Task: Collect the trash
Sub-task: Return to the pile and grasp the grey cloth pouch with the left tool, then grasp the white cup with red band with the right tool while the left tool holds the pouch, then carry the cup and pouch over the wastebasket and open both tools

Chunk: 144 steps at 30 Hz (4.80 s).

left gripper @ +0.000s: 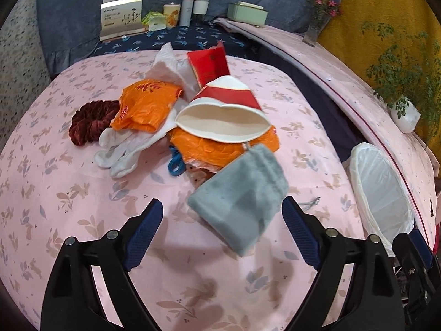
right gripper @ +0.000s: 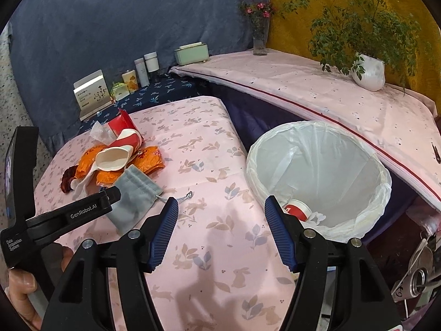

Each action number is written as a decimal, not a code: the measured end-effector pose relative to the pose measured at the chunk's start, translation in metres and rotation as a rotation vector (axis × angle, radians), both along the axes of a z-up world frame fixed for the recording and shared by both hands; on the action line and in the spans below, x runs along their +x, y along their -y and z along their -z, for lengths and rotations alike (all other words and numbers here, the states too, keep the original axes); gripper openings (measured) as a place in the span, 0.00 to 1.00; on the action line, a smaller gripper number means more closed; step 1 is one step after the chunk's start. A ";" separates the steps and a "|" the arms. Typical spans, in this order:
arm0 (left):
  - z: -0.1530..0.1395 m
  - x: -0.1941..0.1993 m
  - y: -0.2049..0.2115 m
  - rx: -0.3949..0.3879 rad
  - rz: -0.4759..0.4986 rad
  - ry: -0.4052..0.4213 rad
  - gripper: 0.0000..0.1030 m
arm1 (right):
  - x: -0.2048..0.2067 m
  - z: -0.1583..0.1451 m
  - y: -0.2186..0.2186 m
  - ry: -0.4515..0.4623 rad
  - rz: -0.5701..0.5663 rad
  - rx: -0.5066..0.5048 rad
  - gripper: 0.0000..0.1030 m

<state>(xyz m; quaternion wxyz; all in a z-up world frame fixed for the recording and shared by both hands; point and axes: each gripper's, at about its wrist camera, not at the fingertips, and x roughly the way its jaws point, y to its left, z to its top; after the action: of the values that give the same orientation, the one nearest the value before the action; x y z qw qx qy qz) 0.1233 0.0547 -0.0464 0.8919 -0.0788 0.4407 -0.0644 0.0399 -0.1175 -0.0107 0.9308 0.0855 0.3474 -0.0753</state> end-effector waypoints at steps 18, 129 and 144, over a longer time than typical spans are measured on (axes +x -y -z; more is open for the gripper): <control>0.023 0.014 0.003 -0.075 0.086 -0.079 0.12 | 0.022 0.024 -0.026 -0.058 -0.044 0.009 0.61; -0.108 -0.015 0.198 -0.123 0.521 0.180 0.03 | 0.008 -0.014 0.158 0.078 0.265 0.087 0.03; -0.092 -0.009 0.213 -0.093 0.497 0.143 0.42 | 0.001 -0.001 0.170 0.071 0.294 0.078 0.29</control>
<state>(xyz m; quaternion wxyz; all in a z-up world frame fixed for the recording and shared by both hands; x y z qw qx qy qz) 0.1141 -0.1582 0.0452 0.8731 -0.0044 0.3787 -0.3070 0.0405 -0.2877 -0.0099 0.9174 0.1744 0.3006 -0.1941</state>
